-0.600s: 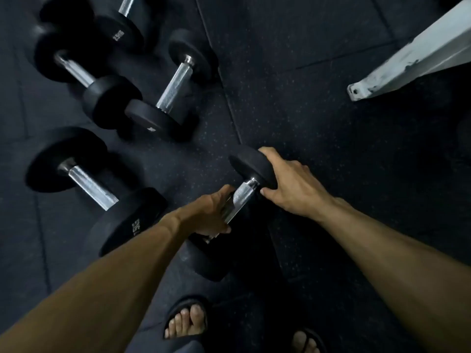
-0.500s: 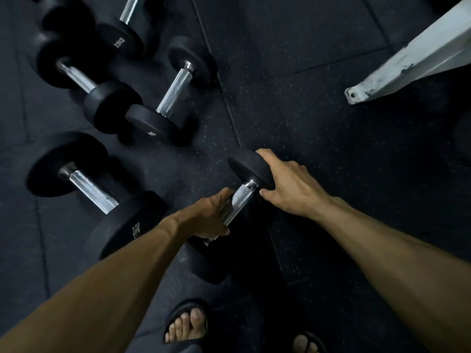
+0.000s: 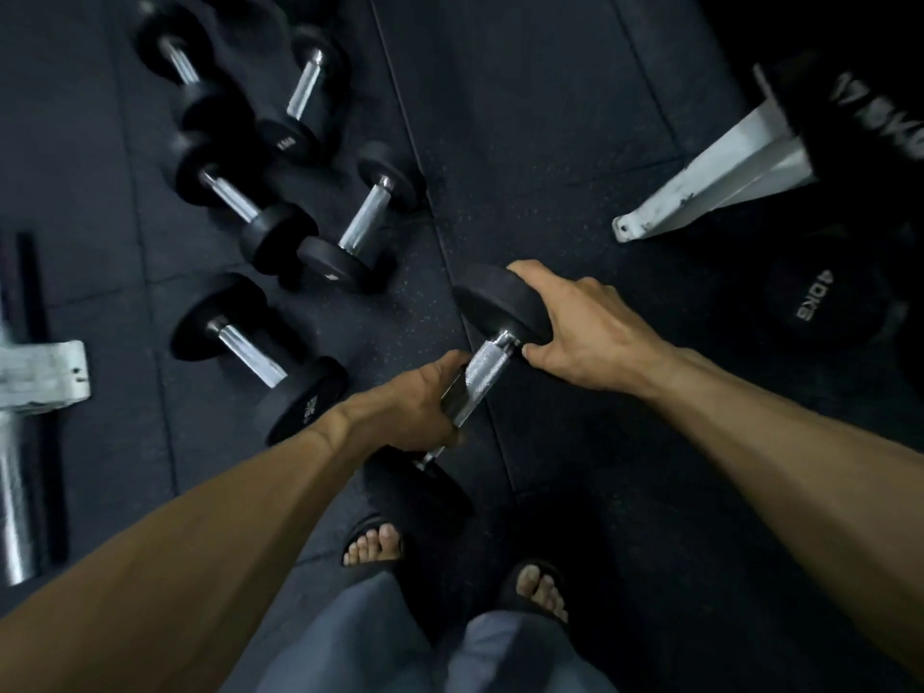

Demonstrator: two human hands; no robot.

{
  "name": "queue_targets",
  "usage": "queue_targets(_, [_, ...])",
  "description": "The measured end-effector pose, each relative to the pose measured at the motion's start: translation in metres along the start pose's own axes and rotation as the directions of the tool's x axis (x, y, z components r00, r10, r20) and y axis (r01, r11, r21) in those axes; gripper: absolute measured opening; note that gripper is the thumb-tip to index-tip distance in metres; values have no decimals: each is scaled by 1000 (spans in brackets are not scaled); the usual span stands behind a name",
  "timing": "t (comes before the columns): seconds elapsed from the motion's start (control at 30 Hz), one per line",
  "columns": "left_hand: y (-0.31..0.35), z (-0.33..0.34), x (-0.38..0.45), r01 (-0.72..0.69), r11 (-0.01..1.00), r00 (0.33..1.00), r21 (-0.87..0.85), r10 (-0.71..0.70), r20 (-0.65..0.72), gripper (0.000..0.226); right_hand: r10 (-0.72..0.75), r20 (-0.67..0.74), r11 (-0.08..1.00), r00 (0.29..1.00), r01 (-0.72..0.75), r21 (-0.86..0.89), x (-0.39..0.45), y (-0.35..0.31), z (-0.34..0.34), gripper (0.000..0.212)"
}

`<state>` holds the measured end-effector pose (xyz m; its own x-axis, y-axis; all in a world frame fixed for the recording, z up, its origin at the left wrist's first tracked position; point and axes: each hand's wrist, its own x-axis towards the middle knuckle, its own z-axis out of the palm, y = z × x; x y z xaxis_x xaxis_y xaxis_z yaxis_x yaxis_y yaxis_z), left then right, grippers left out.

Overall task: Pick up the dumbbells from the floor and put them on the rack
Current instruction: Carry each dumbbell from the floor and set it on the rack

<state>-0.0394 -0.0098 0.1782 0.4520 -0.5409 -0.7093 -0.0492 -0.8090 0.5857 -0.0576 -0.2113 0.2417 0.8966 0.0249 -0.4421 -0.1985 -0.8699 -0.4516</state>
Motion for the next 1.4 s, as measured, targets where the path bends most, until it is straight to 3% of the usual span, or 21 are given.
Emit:
queue_targets(0.37, [188, -78, -201, -107, 988, 980, 110, 124, -156, 80, -86, -111, 995, 990, 80, -59, -159, -101, -227, 77])
queue_targets(0.5, [249, -95, -273, -195, 977, 952, 84, 209, -226, 69, -151, -174, 982, 973, 127, -142, -227, -142, -301, 79])
queue_targets(0.8, [380, -105, -408, -343, 910, 875, 232, 400, -275, 63, -195, -380, 968, 904, 115, -221, -387, -186, -415, 76])
queue_targets(0.93, [439, -97, -419, -358, 896, 893, 264, 410, -183, 67, -117, -421, 978, 900, 31, -205, -436, -163, -451, 83])
queue_targets(1.1, [524, -81, -389, -417, 862, 887, 290, 455, -77, 82, -42, -457, 984, 888, -42, -172, -474, -105, -501, 77])
queue_targets(1.4, [702, -42, -276, -467, 809, 865, 357, 502, -5, 82, 21, -446, 982, 895, -102, -159, -473, 78, -605, 84])
